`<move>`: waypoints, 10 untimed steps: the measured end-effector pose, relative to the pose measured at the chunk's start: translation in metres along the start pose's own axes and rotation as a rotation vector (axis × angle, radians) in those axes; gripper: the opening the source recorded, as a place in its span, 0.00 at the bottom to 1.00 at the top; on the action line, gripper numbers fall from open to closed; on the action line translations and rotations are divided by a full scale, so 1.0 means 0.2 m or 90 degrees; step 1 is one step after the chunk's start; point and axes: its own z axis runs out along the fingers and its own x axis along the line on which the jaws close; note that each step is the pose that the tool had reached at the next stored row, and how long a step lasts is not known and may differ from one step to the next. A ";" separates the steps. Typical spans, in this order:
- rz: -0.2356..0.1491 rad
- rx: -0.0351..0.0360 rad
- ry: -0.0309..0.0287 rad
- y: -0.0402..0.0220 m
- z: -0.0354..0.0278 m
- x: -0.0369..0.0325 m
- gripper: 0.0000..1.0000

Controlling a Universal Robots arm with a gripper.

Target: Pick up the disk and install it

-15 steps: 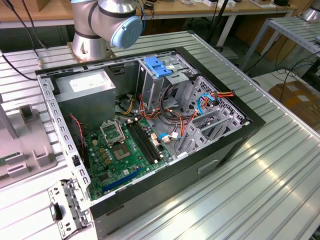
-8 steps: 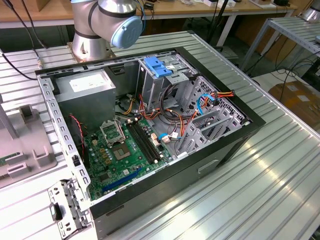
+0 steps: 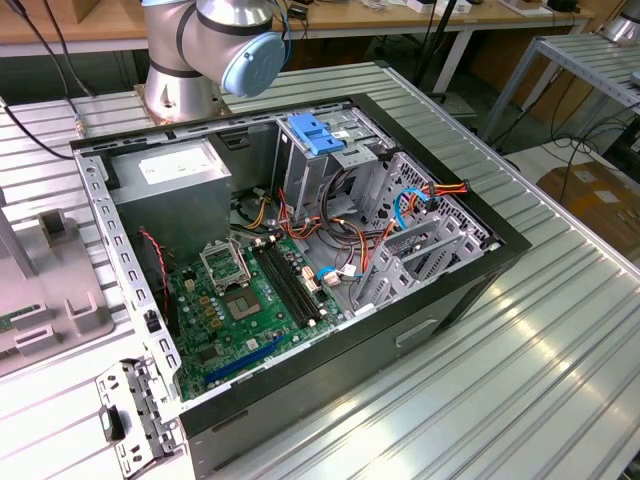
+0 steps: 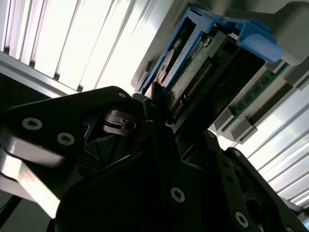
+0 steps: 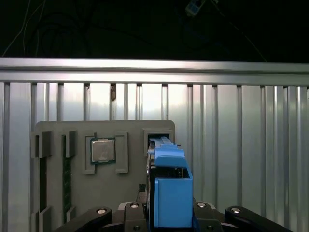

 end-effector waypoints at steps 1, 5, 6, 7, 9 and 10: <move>0.000 0.0000 0.0000 0.000 -0.003 0.000 0.36; 0.000 0.0000 0.0000 0.001 -0.012 -0.001 0.36; 0.000 -0.0001 0.0000 0.001 -0.016 -0.001 0.36; 0.000 -0.0001 0.0000 0.001 -0.019 -0.001 0.36; 0.000 0.0000 0.0000 0.001 -0.024 -0.001 0.36; 0.000 -0.0001 0.0000 0.001 -0.028 -0.002 0.36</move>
